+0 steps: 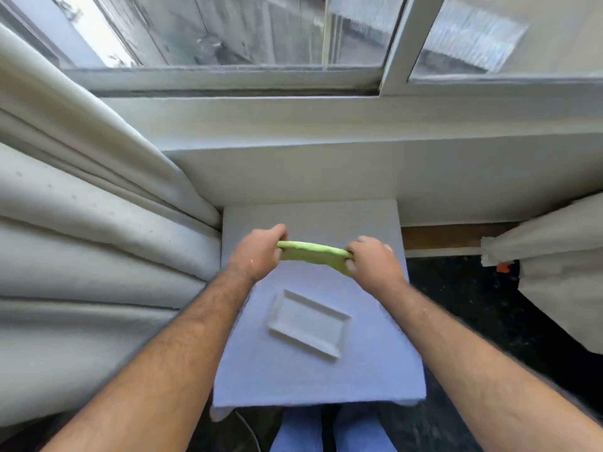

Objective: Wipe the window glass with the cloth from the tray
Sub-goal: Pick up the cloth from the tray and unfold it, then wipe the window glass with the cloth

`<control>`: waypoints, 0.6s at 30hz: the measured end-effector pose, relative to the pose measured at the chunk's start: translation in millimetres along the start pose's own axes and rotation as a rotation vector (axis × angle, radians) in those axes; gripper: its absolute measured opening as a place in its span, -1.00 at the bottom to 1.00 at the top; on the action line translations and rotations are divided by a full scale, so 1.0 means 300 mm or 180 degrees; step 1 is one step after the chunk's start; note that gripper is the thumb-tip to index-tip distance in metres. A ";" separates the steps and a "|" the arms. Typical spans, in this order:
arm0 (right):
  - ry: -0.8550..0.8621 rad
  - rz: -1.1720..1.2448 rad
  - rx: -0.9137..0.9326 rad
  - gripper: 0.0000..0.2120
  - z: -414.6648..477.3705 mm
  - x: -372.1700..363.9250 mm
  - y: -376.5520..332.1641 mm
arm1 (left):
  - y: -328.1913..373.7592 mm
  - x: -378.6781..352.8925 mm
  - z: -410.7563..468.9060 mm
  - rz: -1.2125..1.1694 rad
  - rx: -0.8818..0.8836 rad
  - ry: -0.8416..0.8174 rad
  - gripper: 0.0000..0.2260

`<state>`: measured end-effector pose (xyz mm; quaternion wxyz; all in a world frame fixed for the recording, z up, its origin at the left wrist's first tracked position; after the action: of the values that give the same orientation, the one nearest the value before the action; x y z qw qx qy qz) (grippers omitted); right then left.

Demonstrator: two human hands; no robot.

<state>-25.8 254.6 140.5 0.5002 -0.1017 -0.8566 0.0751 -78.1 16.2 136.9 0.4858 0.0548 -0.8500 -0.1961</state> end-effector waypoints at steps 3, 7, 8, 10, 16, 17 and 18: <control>0.0385 -0.0050 0.0117 -0.75 -0.039 0.291 -0.064 | 0.073 0.277 -0.041 -0.0472 -0.0013 0.0459 -0.86; 0.0891 0.0034 0.0239 -0.77 -0.132 0.688 -0.169 | 0.181 0.627 -0.120 -0.0939 -0.0073 0.1091 -0.86; 0.1004 0.0053 0.0264 -0.79 -0.164 0.778 -0.195 | 0.207 0.716 -0.145 -0.1080 -0.0112 0.1235 -0.86; 0.1223 0.0092 0.0328 -0.81 -0.221 0.948 -0.247 | 0.256 0.897 -0.198 -0.1364 -0.0186 0.1516 -0.86; 0.2077 0.0213 0.0652 -0.86 -0.422 1.420 -0.419 | 0.430 1.400 -0.404 -0.2082 -0.0546 0.2545 -0.82; 0.2235 0.0190 0.0739 -0.86 -0.459 1.499 -0.451 | 0.464 1.488 -0.440 -0.2170 -0.0681 0.2737 -0.81; 0.2379 0.0158 0.0815 -0.84 -0.496 1.574 -0.479 | 0.496 1.571 -0.477 -0.2194 -0.0793 0.2923 -0.80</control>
<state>-136.4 237.2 643.5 0.7843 -0.0794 -0.5965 0.1512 -188.2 -21.3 638.0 0.7153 0.3498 -0.4562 -0.3973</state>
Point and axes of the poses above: each hand's wrist, its own z-axis towards the middle knuckle, its own x-axis out of the back of the hand, y = z × x, the point moved 1 cm from there along z, towards the middle knuckle, and after that the axes turned 4 degrees about -y, right-handed, at the moved point
